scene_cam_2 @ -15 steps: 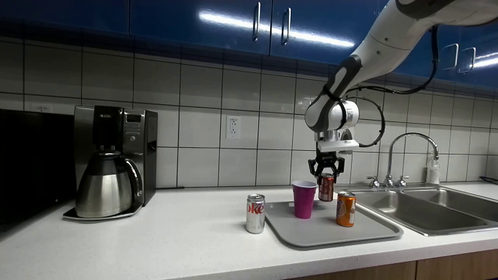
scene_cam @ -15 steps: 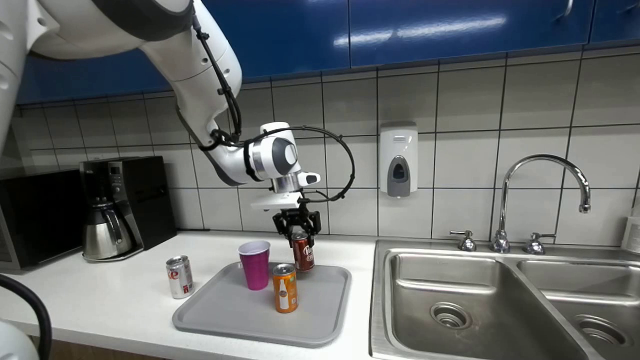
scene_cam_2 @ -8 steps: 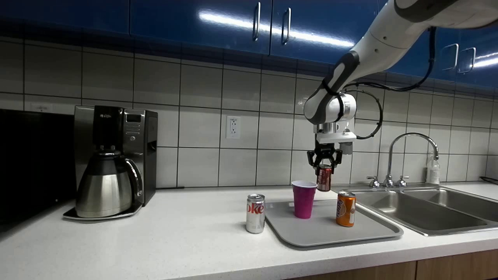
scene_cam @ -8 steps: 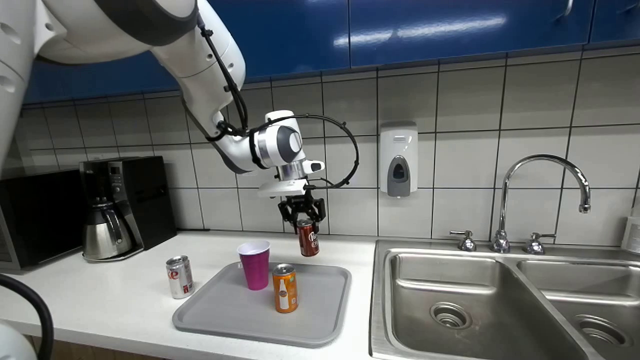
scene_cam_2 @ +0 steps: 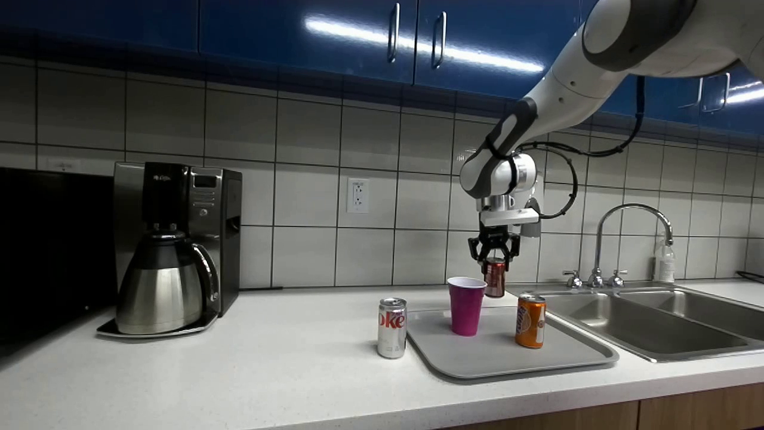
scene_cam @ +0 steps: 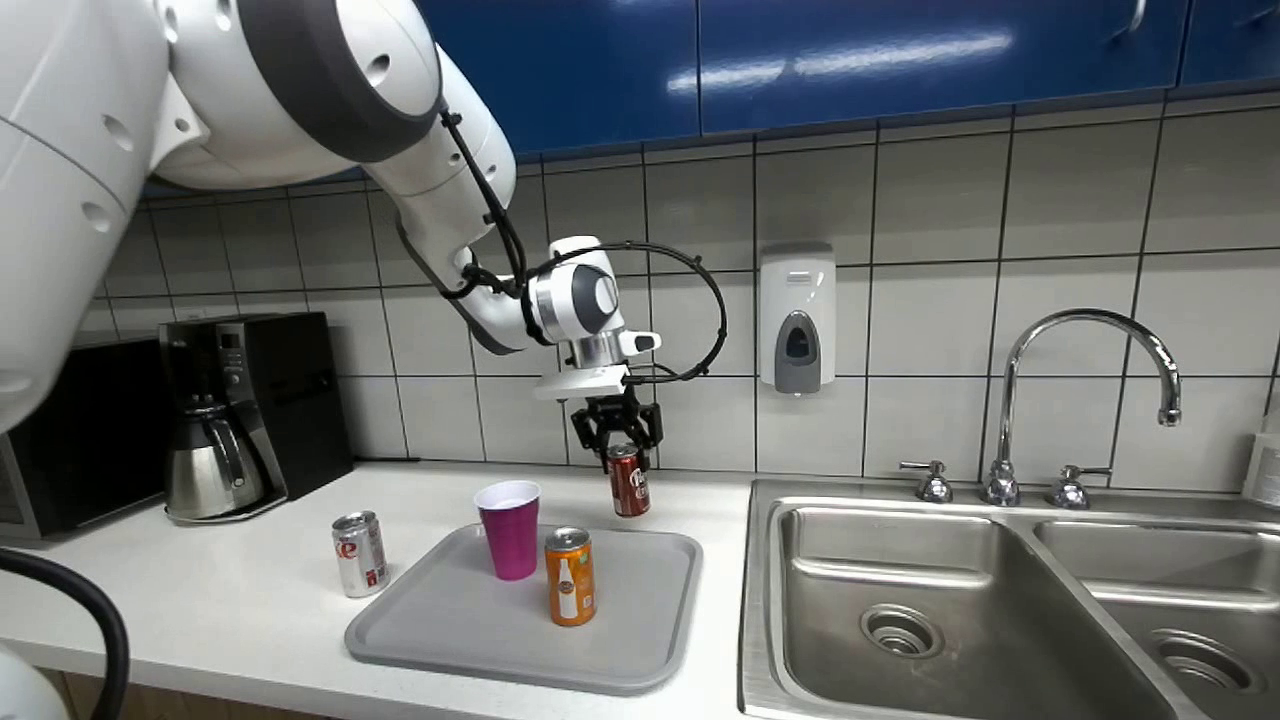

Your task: Remove the cans from the tray and put them on the counter

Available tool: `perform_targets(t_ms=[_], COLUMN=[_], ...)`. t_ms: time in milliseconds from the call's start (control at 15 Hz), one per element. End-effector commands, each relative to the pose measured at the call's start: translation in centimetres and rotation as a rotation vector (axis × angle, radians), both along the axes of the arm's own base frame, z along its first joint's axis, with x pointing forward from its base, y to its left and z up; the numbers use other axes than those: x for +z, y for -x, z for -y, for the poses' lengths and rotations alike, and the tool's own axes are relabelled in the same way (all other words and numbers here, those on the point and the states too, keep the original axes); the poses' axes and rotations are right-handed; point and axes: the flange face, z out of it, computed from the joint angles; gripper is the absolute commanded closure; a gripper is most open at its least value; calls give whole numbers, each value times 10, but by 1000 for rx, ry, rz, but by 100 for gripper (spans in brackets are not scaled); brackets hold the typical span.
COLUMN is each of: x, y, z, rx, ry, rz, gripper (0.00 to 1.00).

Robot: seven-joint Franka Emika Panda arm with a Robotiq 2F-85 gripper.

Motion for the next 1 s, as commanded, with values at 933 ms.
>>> perform_targets(t_ms=[933], x=[-28], y=[-49], z=[6], rx=[34], ry=[2], rz=[-28], gripper=[61])
